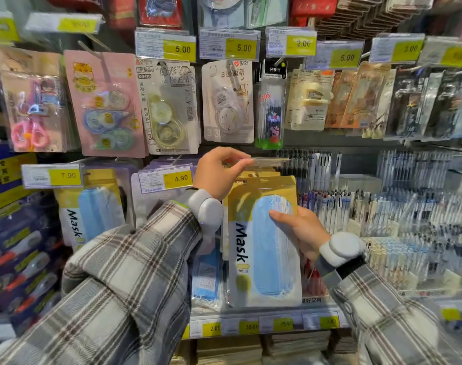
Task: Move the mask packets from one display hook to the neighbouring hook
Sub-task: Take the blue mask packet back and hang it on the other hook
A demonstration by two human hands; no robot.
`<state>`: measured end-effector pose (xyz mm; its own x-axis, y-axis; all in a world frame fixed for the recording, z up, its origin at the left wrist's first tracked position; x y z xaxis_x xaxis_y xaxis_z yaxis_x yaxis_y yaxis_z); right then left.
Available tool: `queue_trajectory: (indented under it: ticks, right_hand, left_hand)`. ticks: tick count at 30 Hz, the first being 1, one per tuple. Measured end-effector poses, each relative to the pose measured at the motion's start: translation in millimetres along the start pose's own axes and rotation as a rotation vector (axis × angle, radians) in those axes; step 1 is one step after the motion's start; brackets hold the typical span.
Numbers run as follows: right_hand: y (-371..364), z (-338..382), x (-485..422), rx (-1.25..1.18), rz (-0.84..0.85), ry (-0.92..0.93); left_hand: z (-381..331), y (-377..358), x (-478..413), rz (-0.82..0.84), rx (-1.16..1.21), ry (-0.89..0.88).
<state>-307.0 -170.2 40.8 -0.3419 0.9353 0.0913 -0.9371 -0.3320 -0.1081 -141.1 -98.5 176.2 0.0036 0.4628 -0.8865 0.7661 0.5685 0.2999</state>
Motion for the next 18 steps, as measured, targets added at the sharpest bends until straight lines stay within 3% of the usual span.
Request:
queue_trajectory:
  ticks: [9,18]
  right_hand:
    - [0.1,-4.0,-18.7,0.041,0.009,-0.034]
    - [10.0,-9.9,-48.8,0.093,-0.145,-0.076]
  left_hand:
    - [8.2,-2.3,2.1,-0.003,0.106,0.064]
    - [11.9,-2.1,3.6,-0.013,0.134,0.068]
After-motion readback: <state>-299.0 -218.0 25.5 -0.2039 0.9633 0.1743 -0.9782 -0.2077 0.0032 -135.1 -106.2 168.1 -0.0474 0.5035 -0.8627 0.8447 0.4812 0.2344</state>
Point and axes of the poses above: each hand's wrist, its own x-axis away from the middle knuckle, its own y-axis out of the back of the hand, z = x × y, the point moved 9 cm from there along -x, towards the middle knuckle, and after that the axes turned 15 degrees about -y, right-handed, at the moved point
